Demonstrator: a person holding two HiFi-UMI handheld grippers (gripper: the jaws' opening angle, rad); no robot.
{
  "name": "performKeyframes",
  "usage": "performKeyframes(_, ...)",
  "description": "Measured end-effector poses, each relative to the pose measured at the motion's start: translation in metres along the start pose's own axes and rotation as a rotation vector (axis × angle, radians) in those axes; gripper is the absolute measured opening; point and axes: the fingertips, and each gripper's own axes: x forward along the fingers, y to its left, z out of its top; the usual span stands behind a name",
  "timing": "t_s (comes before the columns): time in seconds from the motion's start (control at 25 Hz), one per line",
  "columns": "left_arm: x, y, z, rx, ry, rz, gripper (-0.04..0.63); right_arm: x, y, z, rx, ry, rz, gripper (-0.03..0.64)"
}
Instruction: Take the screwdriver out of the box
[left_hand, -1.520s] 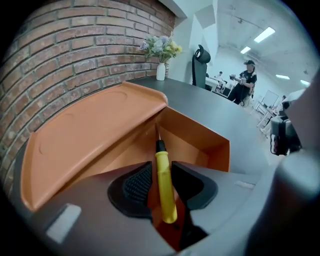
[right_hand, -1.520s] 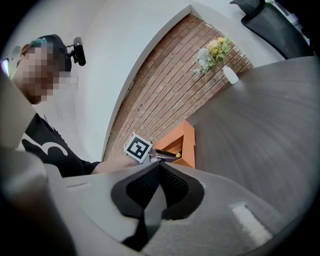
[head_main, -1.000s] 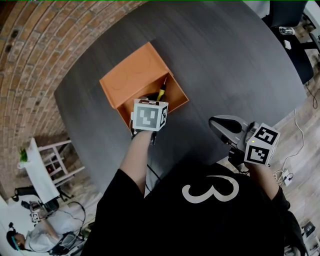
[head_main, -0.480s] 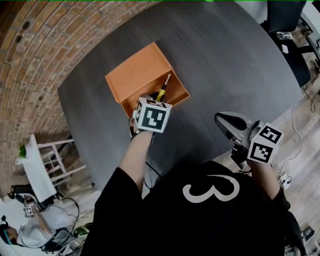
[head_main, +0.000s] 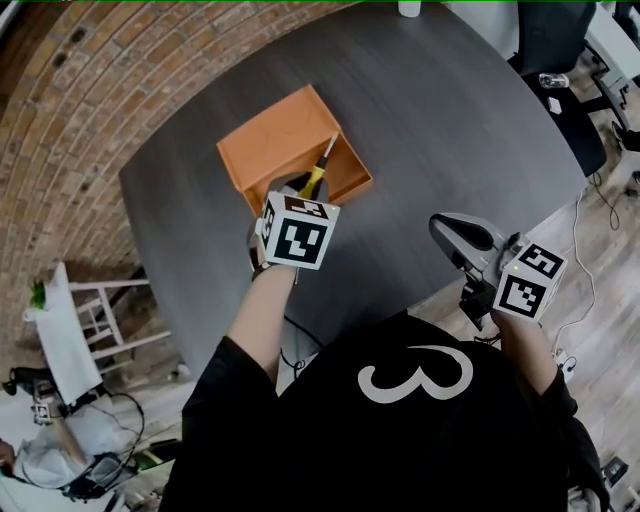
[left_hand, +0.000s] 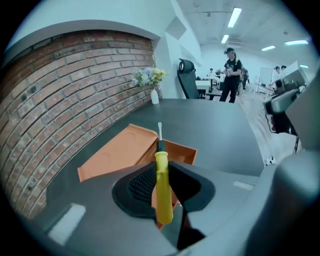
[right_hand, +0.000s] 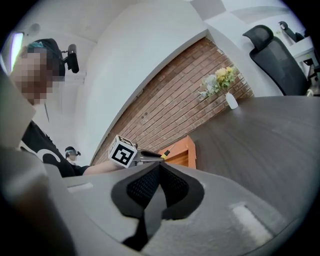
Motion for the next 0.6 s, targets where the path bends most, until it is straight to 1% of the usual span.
performKeyframes(0.12,-0.024,-0.01,0.012,-0.055,-0.094,-0.037,0.097,-0.004,0.016,0.005,-0.1,0.007,0.016,0.002)
performKeyframes(0.2,-0.044,-0.018,0.017,-0.09,-0.149,-0.062,0.097,-0.007,0.029,0.01,-0.131,-0.004,0.029,0.002)
performKeyframes(0.32,-0.075,-0.032,0.023,-0.147,-0.226,-0.098,0.097,-0.01,0.047,0.018,-0.132,-0.031,0.062,0.002)
performKeyframes(0.44,-0.104,-0.047,0.025,-0.178,-0.271,-0.114,0.097,-0.015,0.062,0.022,-0.115,-0.045,0.09,0.002)
performKeyframes(0.52,-0.124,-0.057,0.028,-0.214,-0.315,-0.145,0.097,-0.017,0.076,0.026,-0.095,-0.065,0.125,0.002)
performKeyframes(0.6,-0.143,-0.066,0.03,-0.259,-0.363,-0.185,0.097,-0.019,0.089,0.029,-0.116,-0.075,0.14,0.002)
